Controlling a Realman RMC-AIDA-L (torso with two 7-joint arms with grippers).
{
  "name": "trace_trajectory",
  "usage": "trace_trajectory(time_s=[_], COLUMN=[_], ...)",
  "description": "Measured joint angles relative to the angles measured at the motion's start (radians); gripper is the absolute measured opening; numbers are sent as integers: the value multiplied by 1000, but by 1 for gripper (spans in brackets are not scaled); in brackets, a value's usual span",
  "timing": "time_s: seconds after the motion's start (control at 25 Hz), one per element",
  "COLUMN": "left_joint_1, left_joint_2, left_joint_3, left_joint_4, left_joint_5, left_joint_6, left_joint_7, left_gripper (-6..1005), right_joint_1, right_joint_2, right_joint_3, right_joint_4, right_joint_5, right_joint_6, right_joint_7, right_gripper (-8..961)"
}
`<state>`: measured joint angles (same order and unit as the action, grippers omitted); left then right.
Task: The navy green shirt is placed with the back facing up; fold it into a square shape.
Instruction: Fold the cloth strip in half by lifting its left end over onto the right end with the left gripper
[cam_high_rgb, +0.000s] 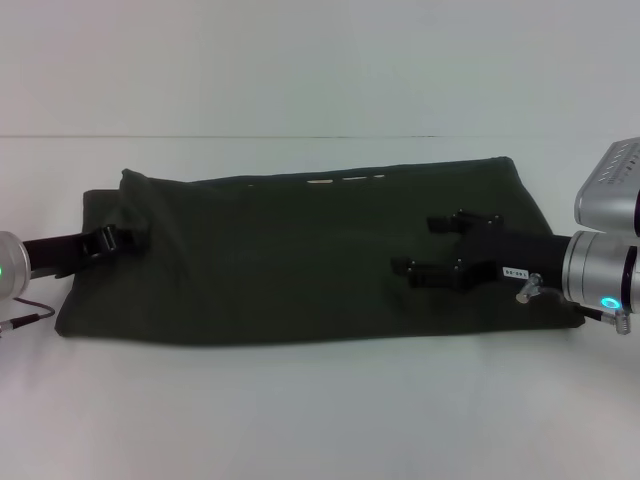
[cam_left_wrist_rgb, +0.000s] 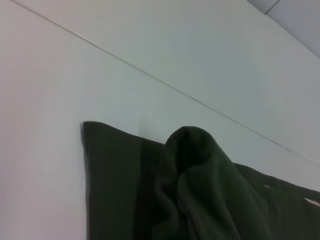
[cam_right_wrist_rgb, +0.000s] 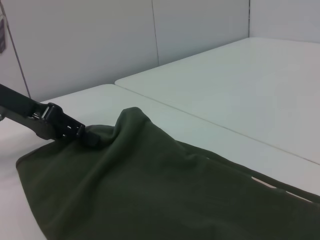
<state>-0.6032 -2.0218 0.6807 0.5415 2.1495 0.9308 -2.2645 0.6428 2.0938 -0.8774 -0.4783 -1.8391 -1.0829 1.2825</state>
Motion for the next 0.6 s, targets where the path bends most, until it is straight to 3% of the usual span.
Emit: trace_trajectory(time_s=[0.2, 0.6], left_joint_1=[0, 14], left_joint_2=[0, 0], left_joint_3=[-2, -8], left_joint_4=[1, 11], left_joint_5=[1, -1], left_joint_6=[-4, -31], left_joint_7=[15, 25], left_gripper=[167, 74], right_joint_1=[0, 3], right_joint_2=[0, 0], right_joint_3=[0, 0], right_joint_4=[0, 0], right_joint_5=[2, 3], right_joint_6=[0, 3], right_joint_7=[0, 0], right_gripper=[924, 924])
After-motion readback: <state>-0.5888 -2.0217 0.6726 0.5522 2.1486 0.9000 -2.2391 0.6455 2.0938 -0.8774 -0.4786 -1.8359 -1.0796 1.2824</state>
